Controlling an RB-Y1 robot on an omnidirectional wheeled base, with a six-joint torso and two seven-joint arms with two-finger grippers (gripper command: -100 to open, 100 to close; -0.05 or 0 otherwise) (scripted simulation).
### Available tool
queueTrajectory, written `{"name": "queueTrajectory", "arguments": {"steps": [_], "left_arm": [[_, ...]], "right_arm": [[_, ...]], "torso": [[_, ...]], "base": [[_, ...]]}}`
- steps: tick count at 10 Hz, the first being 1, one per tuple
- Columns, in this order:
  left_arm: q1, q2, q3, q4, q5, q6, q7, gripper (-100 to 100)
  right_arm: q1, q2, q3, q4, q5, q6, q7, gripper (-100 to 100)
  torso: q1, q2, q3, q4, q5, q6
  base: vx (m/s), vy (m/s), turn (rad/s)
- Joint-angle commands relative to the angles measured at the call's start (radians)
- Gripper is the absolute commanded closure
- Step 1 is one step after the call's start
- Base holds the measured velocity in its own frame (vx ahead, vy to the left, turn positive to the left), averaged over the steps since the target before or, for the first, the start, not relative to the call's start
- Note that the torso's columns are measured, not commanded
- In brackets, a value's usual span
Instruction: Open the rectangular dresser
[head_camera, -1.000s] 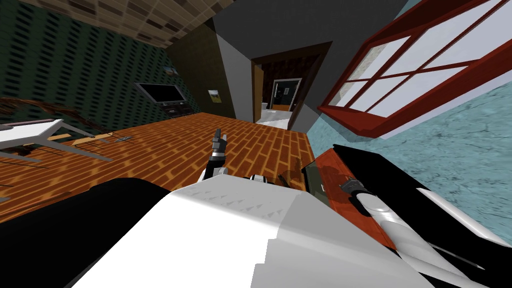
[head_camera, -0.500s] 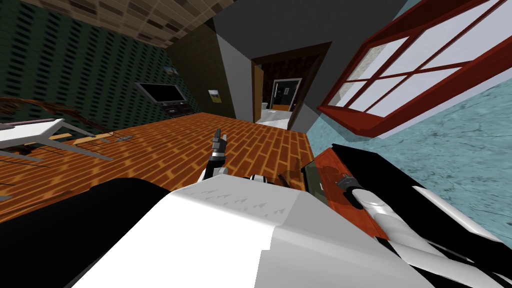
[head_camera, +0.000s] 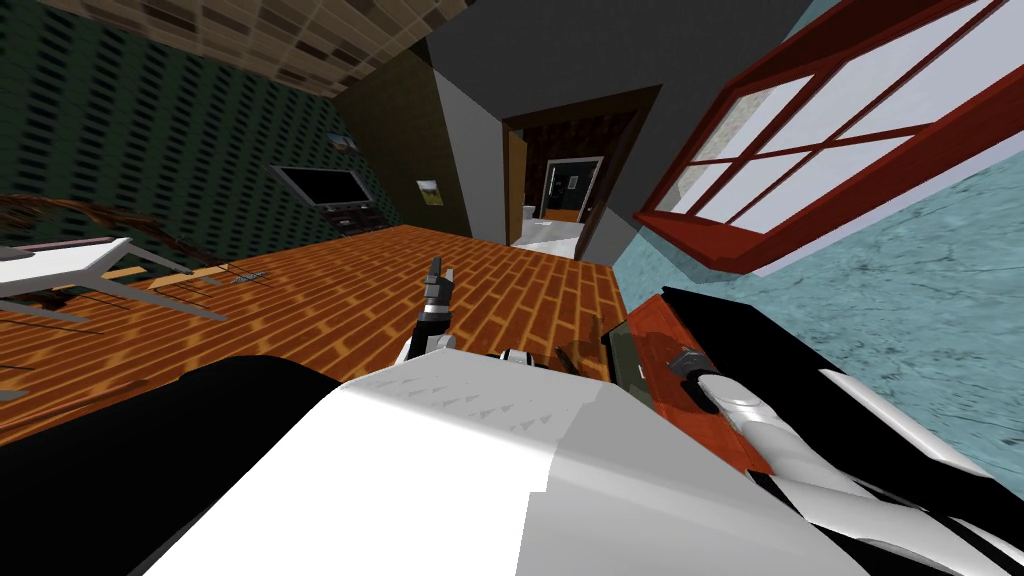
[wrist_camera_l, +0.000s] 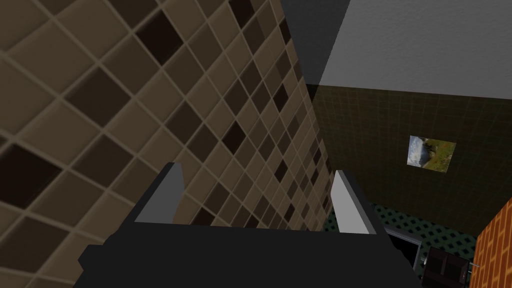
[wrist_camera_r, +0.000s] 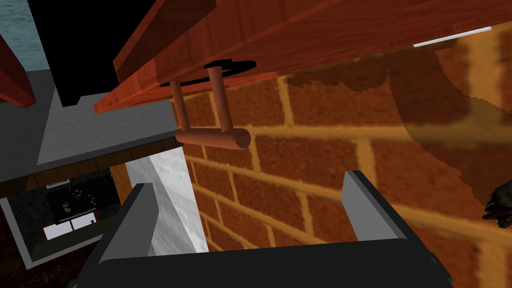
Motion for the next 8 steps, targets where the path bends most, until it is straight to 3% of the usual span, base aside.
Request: {"name": "queueTrajectory", "arguments": {"steps": [1,3,4,6,7,8], "left_arm": [[0.000,0.000,0.000,0.000,0.000,0.000,0.000,0],[0.000,0.000,0.000,0.000,0.000,0.000,0.000,0],[0.000,0.000,0.000,0.000,0.000,0.000,0.000,0],[0.000,0.000,0.000,0.000,0.000,0.000,0.000,0],[0.000,0.000,0.000,0.000,0.000,0.000,0.000,0],[0.000,0.000,0.000,0.000,0.000,0.000,0.000,0]], "right_arm": [[-0.036,-0.016,0.085,0.029,-0.061,0.026,-0.008,-100],[-0.036,-0.016,0.085,0.029,-0.102,0.026,0.027,-100],[-0.072,-0.029,0.125,0.059,-0.139,0.051,0.062,-100],[-0.072,-0.029,0.130,0.059,-0.192,0.051,0.062,-100],[-0.072,-0.029,0.154,0.059,-0.194,0.051,0.062,-100],[-0.108,-0.043,0.195,0.089,-0.240,0.075,0.097,-100]], "torso": [[-0.001,0.001,0.000,0.000,0.000,0.000],[-0.001,0.001,0.001,0.000,0.000,0.000],[0.000,0.000,0.000,0.000,0.000,0.000],[-0.001,0.001,0.001,0.000,0.000,0.000],[-0.001,0.000,0.000,0.000,0.000,0.000],[0.000,0.000,0.000,0.000,0.000,0.000]], "base": [[-0.025,-0.018,0.006],[-0.011,-0.005,-0.001],[-0.024,-0.011,-0.001],[-0.019,-0.014,0.003],[0.000,0.000,0.000],[-0.018,-0.014,0.000]]}}
